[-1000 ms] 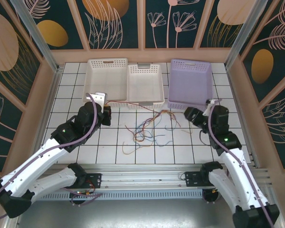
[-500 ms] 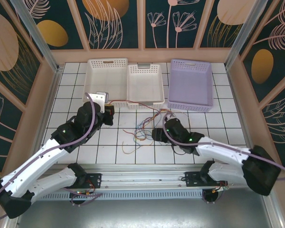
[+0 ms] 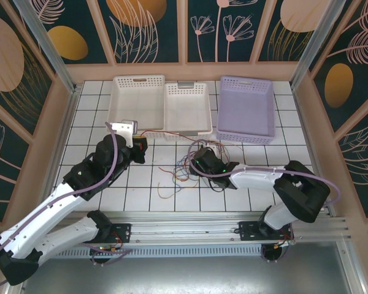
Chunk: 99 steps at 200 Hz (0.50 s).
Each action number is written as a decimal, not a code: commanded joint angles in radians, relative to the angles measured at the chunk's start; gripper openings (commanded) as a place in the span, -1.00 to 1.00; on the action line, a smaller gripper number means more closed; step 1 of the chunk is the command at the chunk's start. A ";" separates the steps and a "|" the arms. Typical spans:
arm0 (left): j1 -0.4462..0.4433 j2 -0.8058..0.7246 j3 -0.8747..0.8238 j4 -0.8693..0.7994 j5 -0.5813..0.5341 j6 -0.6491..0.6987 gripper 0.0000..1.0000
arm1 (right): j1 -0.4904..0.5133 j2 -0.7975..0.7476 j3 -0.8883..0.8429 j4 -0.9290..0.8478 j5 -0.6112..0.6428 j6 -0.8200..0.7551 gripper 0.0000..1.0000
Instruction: Untangle the cables
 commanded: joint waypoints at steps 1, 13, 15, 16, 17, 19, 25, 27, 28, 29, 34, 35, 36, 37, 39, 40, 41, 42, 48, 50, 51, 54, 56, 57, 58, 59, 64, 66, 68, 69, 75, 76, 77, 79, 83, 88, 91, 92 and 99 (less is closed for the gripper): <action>0.007 -0.020 -0.001 0.021 0.004 -0.014 -1.00 | 0.012 0.013 0.003 0.007 0.060 0.011 0.00; 0.007 -0.024 0.000 0.018 0.000 -0.010 -1.00 | 0.012 0.005 -0.019 0.021 0.063 0.016 -0.01; 0.007 -0.024 0.001 0.017 -0.001 -0.010 -1.00 | 0.012 0.005 -0.021 0.021 0.062 0.016 -0.02; 0.008 -0.024 0.001 0.017 -0.003 -0.010 -1.00 | 0.012 0.005 -0.021 0.023 0.063 0.016 -0.02; 0.007 -0.024 0.001 0.017 -0.003 -0.009 -1.00 | 0.012 0.005 -0.022 0.022 0.063 0.016 -0.02; 0.008 -0.025 0.001 0.017 -0.004 -0.009 -1.00 | 0.012 0.005 -0.024 0.024 0.064 0.016 -0.03; 0.007 -0.025 0.000 0.016 -0.007 -0.008 -1.00 | 0.012 0.009 -0.027 0.029 0.063 0.014 -0.04; 0.006 -0.027 0.000 0.016 -0.008 -0.009 -1.00 | 0.012 0.011 -0.028 0.032 0.062 0.013 -0.04; 0.006 -0.027 -0.001 0.016 -0.008 -0.009 -1.00 | 0.013 0.012 -0.029 0.033 0.061 0.013 -0.04; 0.007 -0.027 -0.001 0.017 -0.008 -0.008 -1.00 | 0.013 0.013 -0.029 0.035 0.060 0.012 -0.04; 0.007 -0.027 -0.001 0.019 -0.007 -0.007 -1.00 | 0.012 0.022 -0.028 0.040 0.056 0.011 -0.05; 0.008 -0.027 -0.001 0.019 -0.008 -0.007 -1.00 | 0.012 0.025 -0.028 0.041 0.056 0.011 -0.05; 0.008 -0.028 -0.001 0.019 -0.008 -0.007 -1.00 | 0.013 0.027 -0.028 0.043 0.054 0.010 -0.05; 0.007 -0.027 -0.002 0.020 -0.008 -0.007 -1.00 | 0.012 0.031 -0.026 0.044 0.052 0.009 -0.06; 0.007 -0.028 -0.003 0.021 -0.009 -0.007 -1.00 | 0.013 0.036 -0.026 0.045 0.049 0.007 -0.06; 0.007 -0.028 -0.003 0.021 -0.008 -0.008 -1.00 | 0.012 0.038 -0.025 0.046 0.048 0.007 -0.06; 0.008 -0.027 -0.003 0.022 -0.008 -0.008 -1.00 | 0.013 0.040 -0.023 0.046 0.047 0.007 -0.06; 0.007 -0.027 -0.004 0.022 -0.008 -0.009 -1.00 | 0.013 0.044 -0.022 0.047 0.046 0.007 -0.06; 0.007 -0.028 -0.005 0.025 -0.006 -0.009 -1.00 | 0.015 0.061 -0.015 0.050 0.041 0.004 -0.08; 0.007 -0.027 -0.006 0.026 -0.006 -0.010 -1.00 | 0.016 0.067 -0.013 0.051 0.041 0.004 -0.09; 0.007 -0.027 -0.007 0.027 -0.006 -0.010 -1.00 | 0.017 0.070 -0.011 0.050 0.041 0.004 -0.09; 0.007 -0.027 -0.007 0.028 -0.005 -0.010 -1.00 | 0.019 0.079 -0.006 0.051 0.041 0.003 -0.10; 0.007 -0.027 -0.008 0.029 -0.003 -0.010 -1.00 | 0.021 0.084 -0.004 0.053 0.042 0.002 -0.11; 0.007 -0.027 -0.008 0.030 -0.004 -0.011 -1.00 | 0.022 0.088 -0.003 0.053 0.043 0.001 -0.11; 0.008 -0.027 -0.008 0.030 -0.004 -0.012 -1.00 | 0.023 0.090 -0.001 0.053 0.043 0.001 -0.11; 0.008 -0.027 -0.008 0.031 -0.004 -0.012 -1.00 | 0.024 0.093 -0.001 0.054 0.043 0.001 -0.12; 0.007 -0.026 -0.007 0.032 -0.003 -0.012 -1.00 | 0.027 0.106 0.006 0.054 0.045 0.000 -0.13; 0.008 -0.026 -0.007 0.032 -0.003 -0.013 -1.00 | 0.028 0.111 0.009 0.054 0.047 0.001 -0.14; 0.007 -0.026 -0.008 0.032 -0.003 -0.014 -1.00 | 0.029 0.115 0.011 0.053 0.048 0.000 -0.15; 0.007 -0.026 -0.008 0.033 -0.003 -0.014 -1.00 | 0.028 0.118 0.012 0.053 0.049 0.001 -0.15; 0.006 -0.026 -0.010 0.033 0.000 -0.014 -1.00 | 0.033 0.129 0.018 0.056 0.051 0.000 -0.19; 0.006 -0.027 -0.009 0.033 -0.002 -0.014 -1.00 | 0.033 0.130 0.019 0.056 0.051 -0.002 -0.20; 0.007 -0.026 -0.010 0.033 -0.001 -0.013 -1.00 | 0.034 0.132 0.019 0.057 0.051 -0.001 -0.20; 0.007 -0.027 -0.010 0.033 -0.002 -0.013 -1.00 | 0.035 0.135 0.022 0.057 0.052 -0.002 -0.21; 0.006 -0.027 -0.009 0.033 -0.003 -0.013 -1.00 | 0.035 0.140 0.024 0.056 0.054 -0.002 -0.24; 0.007 -0.027 -0.007 0.034 -0.002 -0.014 -1.00 | 0.035 0.145 0.027 0.052 0.059 0.000 -0.29; 0.007 -0.026 -0.007 0.032 -0.003 -0.014 -1.00 | 0.036 0.148 0.028 0.051 0.064 0.002 -0.32; 0.008 -0.027 -0.007 0.032 -0.002 -0.014 -1.00 | 0.036 0.148 0.028 0.051 0.066 0.002 -0.33; 0.007 -0.029 -0.007 0.030 -0.004 -0.012 -1.00 | 0.036 0.149 0.027 0.051 0.075 0.004 -0.41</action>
